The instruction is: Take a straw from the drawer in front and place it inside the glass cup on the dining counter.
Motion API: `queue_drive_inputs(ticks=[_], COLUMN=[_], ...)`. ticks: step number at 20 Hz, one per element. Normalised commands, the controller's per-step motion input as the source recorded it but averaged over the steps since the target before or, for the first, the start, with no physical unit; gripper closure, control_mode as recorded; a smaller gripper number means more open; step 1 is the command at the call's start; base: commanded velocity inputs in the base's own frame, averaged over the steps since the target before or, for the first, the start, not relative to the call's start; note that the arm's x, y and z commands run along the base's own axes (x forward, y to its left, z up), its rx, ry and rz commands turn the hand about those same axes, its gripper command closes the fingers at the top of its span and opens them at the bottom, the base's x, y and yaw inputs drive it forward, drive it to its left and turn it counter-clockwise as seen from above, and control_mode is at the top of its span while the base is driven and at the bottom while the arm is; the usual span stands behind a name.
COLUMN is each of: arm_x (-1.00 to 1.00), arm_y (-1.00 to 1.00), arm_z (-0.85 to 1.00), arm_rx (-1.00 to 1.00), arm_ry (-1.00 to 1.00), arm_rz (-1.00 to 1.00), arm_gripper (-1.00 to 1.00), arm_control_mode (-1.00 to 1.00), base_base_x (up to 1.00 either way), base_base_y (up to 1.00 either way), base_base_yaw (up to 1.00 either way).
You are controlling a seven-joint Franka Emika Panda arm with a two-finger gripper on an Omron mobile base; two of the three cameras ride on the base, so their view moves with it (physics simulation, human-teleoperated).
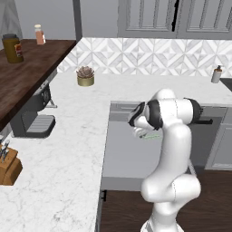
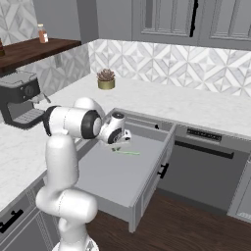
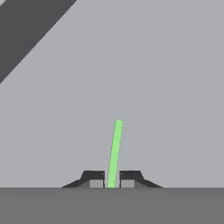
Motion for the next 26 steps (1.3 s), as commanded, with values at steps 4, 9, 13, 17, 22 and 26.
queue_drive_inputs(ticks=[4, 9, 13, 17, 22, 26], arm_x=[-0.45, -0.34, -0.37, -0.47, -0.58, -0.46], arm_y=[0.01, 0.05, 0.05, 0.00, 0.00, 0.00], arm_z=[1.00, 1.00, 1.00, 1.00, 1.00, 1.00], arm_rx=[0.04, 0.01, 0.00, 0.04, 0.10, 0.14], arm_ry=[-0.26, -0.25, -0.21, -0.07, 0.00, 0.04], arm_rz=[-0.18, -0.21, -0.23, -0.21, -0.11, -0.01], arm_gripper=[1.00, 1.00, 1.00, 1.00, 1.00, 1.00], arm_control_mode=[-1.00, -1.00, -1.00, -1.00, -1.00, -1.00], base_base_x=[0.00, 0.00, 0.00, 0.00, 0.00, 0.00], base_base_y=[0.00, 0.00, 0.00, 0.00, 0.00, 0.00], base_base_yaw=[0.00, 0.00, 0.00, 0.00, 0.00, 0.00])
